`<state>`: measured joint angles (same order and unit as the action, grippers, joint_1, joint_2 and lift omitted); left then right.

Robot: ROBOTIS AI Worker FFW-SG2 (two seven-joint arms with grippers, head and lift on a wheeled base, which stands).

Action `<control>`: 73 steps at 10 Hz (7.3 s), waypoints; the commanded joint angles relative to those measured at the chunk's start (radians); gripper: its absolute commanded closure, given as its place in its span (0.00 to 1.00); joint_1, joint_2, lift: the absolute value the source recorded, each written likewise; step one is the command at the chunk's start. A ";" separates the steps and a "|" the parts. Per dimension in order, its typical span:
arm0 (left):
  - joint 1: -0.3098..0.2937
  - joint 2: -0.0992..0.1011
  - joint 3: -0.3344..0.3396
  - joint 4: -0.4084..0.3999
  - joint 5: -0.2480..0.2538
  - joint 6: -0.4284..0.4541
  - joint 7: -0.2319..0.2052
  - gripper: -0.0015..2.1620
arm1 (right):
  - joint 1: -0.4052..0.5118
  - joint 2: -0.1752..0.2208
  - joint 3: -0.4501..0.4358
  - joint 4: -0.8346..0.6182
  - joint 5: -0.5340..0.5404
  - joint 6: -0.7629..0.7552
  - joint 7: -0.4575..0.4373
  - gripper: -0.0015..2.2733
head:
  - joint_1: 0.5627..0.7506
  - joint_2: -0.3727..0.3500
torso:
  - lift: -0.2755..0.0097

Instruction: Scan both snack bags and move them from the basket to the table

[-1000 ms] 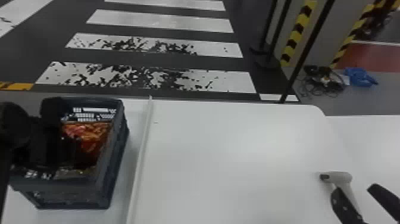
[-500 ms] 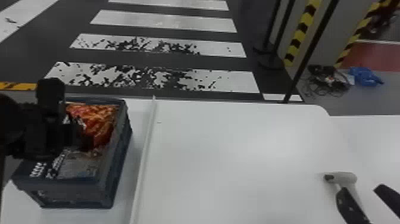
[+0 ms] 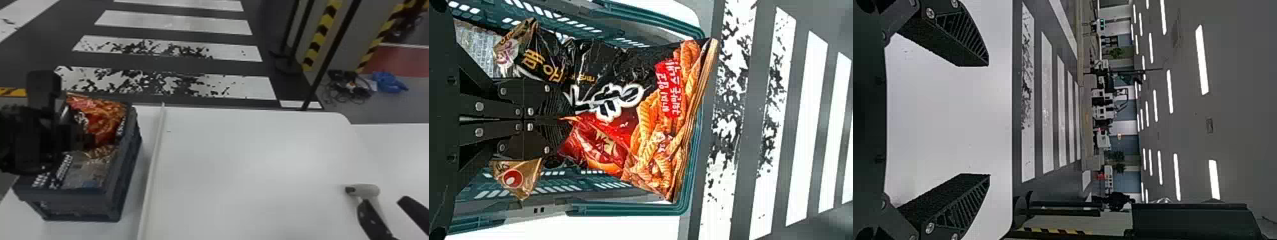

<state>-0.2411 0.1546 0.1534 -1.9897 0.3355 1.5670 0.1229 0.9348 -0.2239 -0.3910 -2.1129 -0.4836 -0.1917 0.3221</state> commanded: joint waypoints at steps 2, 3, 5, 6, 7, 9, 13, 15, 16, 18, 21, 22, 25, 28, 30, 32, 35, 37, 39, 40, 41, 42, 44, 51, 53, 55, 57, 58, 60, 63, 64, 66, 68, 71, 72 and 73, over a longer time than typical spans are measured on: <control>0.031 -0.003 0.002 -0.058 -0.001 0.004 0.000 0.77 | -0.002 -0.002 0.003 -0.001 0.000 0.001 -0.001 0.06 | 0.70 0.37 | 0.62; 0.042 -0.004 0.002 -0.066 -0.001 0.004 0.001 0.77 | -0.002 -0.002 0.004 0.001 0.000 0.001 0.000 0.06 | 0.70 0.37 | 0.62; 0.078 -0.015 0.008 -0.093 -0.003 0.004 0.001 0.77 | -0.001 -0.003 0.004 -0.001 0.000 -0.002 0.000 0.06 | 0.70 0.36 | 0.62; 0.100 -0.018 0.012 -0.112 -0.004 0.004 0.001 0.77 | 0.001 -0.002 0.006 -0.002 0.000 -0.008 0.000 0.06 | 0.70 0.36 | 0.62; 0.120 -0.018 0.021 -0.135 -0.004 0.004 0.001 0.77 | 0.004 -0.002 0.009 -0.002 0.002 -0.011 0.002 0.06 | 0.70 0.36 | 0.62; 0.143 -0.013 0.034 -0.172 0.002 0.004 0.030 0.77 | 0.007 0.000 0.014 -0.002 0.002 -0.011 0.008 0.06 | 0.70 0.37 | 0.62; 0.181 -0.012 0.072 -0.256 0.051 0.004 0.052 0.77 | 0.033 0.003 0.004 -0.019 0.000 -0.033 0.022 0.06 | 0.70 0.41 | 0.62; 0.203 -0.023 0.069 -0.317 0.077 0.004 0.052 0.77 | 0.039 0.014 0.006 -0.029 0.000 -0.033 0.023 0.06 | 0.70 0.40 | 0.62; 0.213 -0.027 0.066 -0.354 0.108 0.004 0.054 0.77 | 0.041 0.021 0.006 -0.030 0.000 -0.033 0.025 0.06 | 0.70 0.39 | 0.62; 0.217 -0.035 0.046 -0.416 0.158 0.004 0.052 0.77 | 0.042 0.029 0.006 -0.035 0.010 -0.033 0.025 0.06 | 0.70 0.35 | 0.62; 0.175 -0.061 -0.054 -0.436 0.172 0.004 0.035 0.77 | 0.038 0.043 0.015 -0.035 0.022 -0.033 0.025 0.06 | 0.70 0.26 | 0.62; 0.148 -0.075 -0.106 -0.411 0.155 0.004 0.024 0.77 | 0.036 0.044 0.015 -0.035 0.023 -0.033 0.025 0.06 | 0.70 0.21 | 0.62; 0.075 -0.141 -0.293 -0.284 0.062 0.004 -0.002 0.77 | 0.039 0.051 0.014 -0.036 0.023 -0.033 0.025 0.06 | 0.70 0.09 | 0.62; 0.063 -0.157 -0.471 -0.144 -0.004 0.004 -0.043 0.77 | 0.032 0.057 0.035 -0.036 0.031 -0.033 0.025 0.06 | 0.70 0.03 | 0.62; 0.075 -0.157 -0.528 -0.051 -0.012 0.004 -0.091 0.77 | 0.029 0.058 0.038 -0.038 0.036 -0.033 0.025 0.06 | 0.70 0.03 | 0.62; 0.071 -0.157 -0.565 0.092 -0.082 0.004 -0.183 0.77 | 0.029 0.057 0.038 -0.038 0.034 -0.033 0.025 0.06 | 0.70 0.03 | 0.62; 0.071 -0.157 -0.598 0.180 -0.110 -0.098 -0.220 0.77 | 0.027 0.055 0.044 -0.038 0.031 -0.033 0.025 0.06 | 0.70 0.03 | 0.62; 0.065 -0.157 -0.629 0.192 -0.119 -0.129 -0.210 0.64 | 0.029 0.055 0.050 -0.036 0.031 -0.045 0.026 0.06 | 0.70 0.03 | 0.62; 0.068 -0.157 -0.644 0.186 -0.122 -0.132 -0.220 0.00 | 0.033 0.055 0.049 -0.036 0.022 -0.064 0.026 0.06 | 0.70 0.03 | 0.62; 0.078 -0.157 -0.649 0.176 -0.124 -0.129 -0.220 0.00 | 0.035 0.055 0.049 -0.038 0.022 -0.067 0.026 0.06 | 0.70 0.03 | 0.62; 0.094 -0.157 -0.655 0.155 -0.125 -0.123 -0.216 0.02 | 0.035 0.055 0.049 -0.038 0.020 -0.070 0.026 0.06 | 0.70 0.03 | 0.62; 0.129 -0.157 -0.661 0.092 -0.144 -0.120 -0.209 0.02 | 0.038 0.055 0.049 -0.039 0.019 -0.076 0.028 0.06 | 0.70 0.03 | 0.62; 0.172 -0.157 -0.660 -0.031 -0.156 -0.120 -0.190 0.02 | 0.039 0.054 0.049 -0.047 0.019 -0.079 0.028 0.06 | 0.70 0.03 | 0.62; 0.307 -0.082 -0.561 -0.304 -0.292 -0.184 -0.106 0.01 | 0.053 0.051 0.046 -0.050 0.007 -0.082 0.060 0.06 | 0.70 0.03 | 0.62; 0.375 0.006 -0.531 -0.394 -0.332 -0.304 -0.031 0.01 | 0.053 0.054 0.050 -0.050 0.013 -0.076 0.077 0.06 | 0.70 0.03 | 0.62; 0.448 0.054 -0.465 -0.488 -0.346 -0.390 -0.006 0.01 | 0.055 0.057 0.050 -0.048 0.022 -0.073 0.084 0.06 | 0.70 0.05 | 0.62; 0.579 0.102 -0.331 -0.506 -0.329 -0.715 -0.017 0.00 | 0.056 0.066 0.057 -0.047 0.039 -0.070 0.092 0.06 | 0.70 0.14 | 0.62; 0.637 0.102 -0.247 -0.515 -0.283 -0.749 -0.052 0.00 | 0.055 0.069 0.066 -0.048 0.048 -0.064 0.092 0.06 | 0.70 0.19 | 0.62; 0.755 0.091 -0.107 -0.517 -0.211 -0.893 -0.123 0.00 | 0.041 0.069 0.087 -0.059 0.060 -0.033 0.115 0.06 | 0.70 0.27 | 0.62; 0.872 0.017 0.069 -0.505 -0.049 -1.040 -0.269 0.00 | 0.006 0.075 0.116 -0.121 0.083 0.130 0.121 0.06 | 0.70 0.43 | 0.62; 0.905 0.010 0.074 -0.495 -0.049 -1.061 -0.279 0.00 | -0.030 0.081 0.119 -0.122 0.083 0.206 0.121 0.06 | 0.70 0.45 | 0.62; 1.005 -0.009 0.069 -0.494 -0.084 -1.132 -0.284 0.00 | -0.085 0.093 0.118 -0.133 0.076 0.375 0.120 0.06 | 0.70 0.51 | 0.62; 1.074 -0.018 0.061 -0.492 -0.099 -1.270 -0.281 0.00 | -0.155 0.120 0.103 -0.145 0.068 0.516 0.120 0.06 | 0.70 0.54 | 0.62; 1.106 -0.024 0.002 -0.443 -0.150 -1.338 -0.284 0.00 | -0.225 0.133 0.119 -0.190 0.079 0.676 0.120 0.14 | 0.70 0.55 | 0.62; 1.112 -0.023 -0.032 -0.417 -0.181 -1.381 -0.282 0.00 | -0.229 0.135 0.129 -0.210 0.083 0.688 0.120 0.20 | 0.70 0.55 | 0.62; 1.115 -0.023 -0.055 -0.400 -0.191 -1.390 -0.281 0.00 | -0.244 0.133 0.143 -0.211 0.089 0.697 0.120 0.42 | 0.70 0.54 | 0.62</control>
<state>0.8726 0.1316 0.1113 -2.4004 0.1522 0.1836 -0.1573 0.6983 -0.0904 -0.2551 -2.3203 -0.3979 0.5022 0.4418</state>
